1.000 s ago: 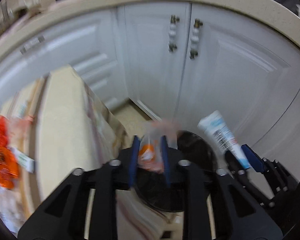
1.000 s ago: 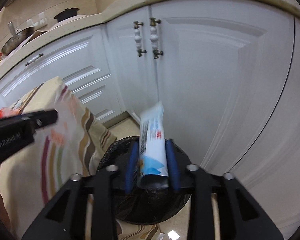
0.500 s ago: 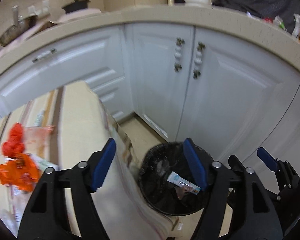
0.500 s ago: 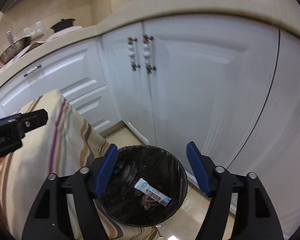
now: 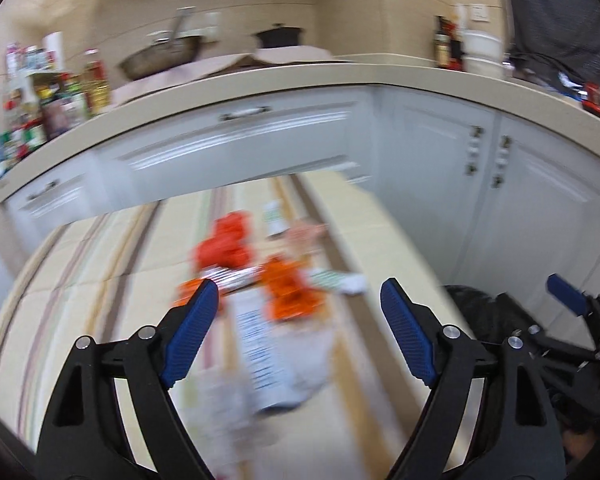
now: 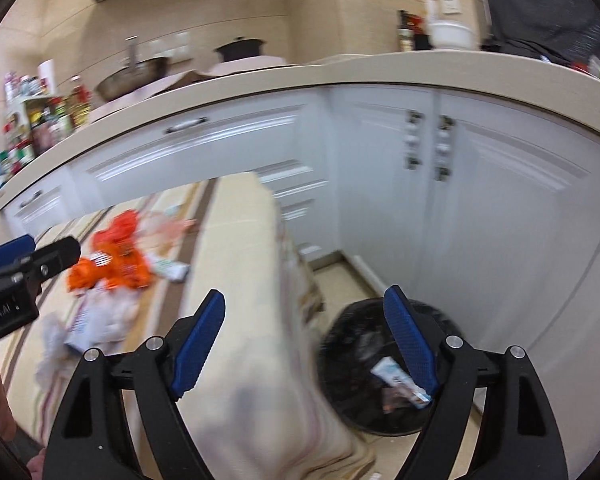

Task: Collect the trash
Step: 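Grasp the clear plastic bag with the left tool while the right tool grasps a white bag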

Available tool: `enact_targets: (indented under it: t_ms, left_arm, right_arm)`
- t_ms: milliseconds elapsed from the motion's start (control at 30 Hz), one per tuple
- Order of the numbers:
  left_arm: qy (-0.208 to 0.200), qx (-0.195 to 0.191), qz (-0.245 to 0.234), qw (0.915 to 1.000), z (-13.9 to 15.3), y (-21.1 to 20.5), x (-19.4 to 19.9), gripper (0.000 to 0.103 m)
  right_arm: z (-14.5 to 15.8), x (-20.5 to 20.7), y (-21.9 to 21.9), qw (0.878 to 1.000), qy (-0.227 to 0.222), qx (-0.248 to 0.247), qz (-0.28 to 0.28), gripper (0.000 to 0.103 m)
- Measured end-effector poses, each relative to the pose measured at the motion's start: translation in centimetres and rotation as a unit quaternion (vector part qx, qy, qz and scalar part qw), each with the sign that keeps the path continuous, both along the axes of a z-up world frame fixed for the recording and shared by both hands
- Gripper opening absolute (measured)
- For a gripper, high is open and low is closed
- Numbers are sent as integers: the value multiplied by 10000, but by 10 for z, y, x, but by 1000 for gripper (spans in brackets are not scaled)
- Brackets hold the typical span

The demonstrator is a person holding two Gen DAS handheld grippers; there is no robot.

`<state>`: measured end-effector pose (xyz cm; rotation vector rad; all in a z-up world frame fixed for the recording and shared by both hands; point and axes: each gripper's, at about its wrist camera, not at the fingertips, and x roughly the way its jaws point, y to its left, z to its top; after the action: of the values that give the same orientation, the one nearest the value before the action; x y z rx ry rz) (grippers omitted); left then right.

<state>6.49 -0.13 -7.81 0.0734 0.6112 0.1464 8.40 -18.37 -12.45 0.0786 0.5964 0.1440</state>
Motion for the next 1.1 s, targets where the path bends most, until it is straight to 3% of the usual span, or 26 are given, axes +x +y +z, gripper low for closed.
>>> enact_targets:
  t_ms: [233,400,500,600,667,700,933,1000,1100]
  left_arm:
    - [260,149,555,9980,-27,47,-31,82]
    - [524,56,616,9967,-51,62,-35,82]
    - [483,-94,519,9974,-55,68,-36,82]
    - [506,-176,339,9980,-59,68,-35,69]
    - [606,-332,274,9972,-63,72,-32,49]
    - [666,-400,239,9967,-65,75,-32,45]
    - [593,-422,266,9970,-67,94,-38,42]
    - [594,-493,370,9963,-66,105,-39,42]
    - [587,-584,519,9952,-64,120,-41,42]
  right_arm:
    - [-3,-16,45,9993,0,-93,364,79]
    - [-3,-25,67,9984,16,-231,518,79]
    - [-3,-25,75,9979,54,-249,596,79]
    - [-4,-22,84,9971,93,-242,716,79]
    - [-4,-21,90,9965,115,-214,800,79]
    - [-4,-19,94,9960,131,-193,866,79]
    - [-8,-8,119,9928,206,-193,1163,79]
    - [-11,-4,126,9915,281,-200,1251,74]
    - [-15,2,134,9893,429,-220,1378,56]
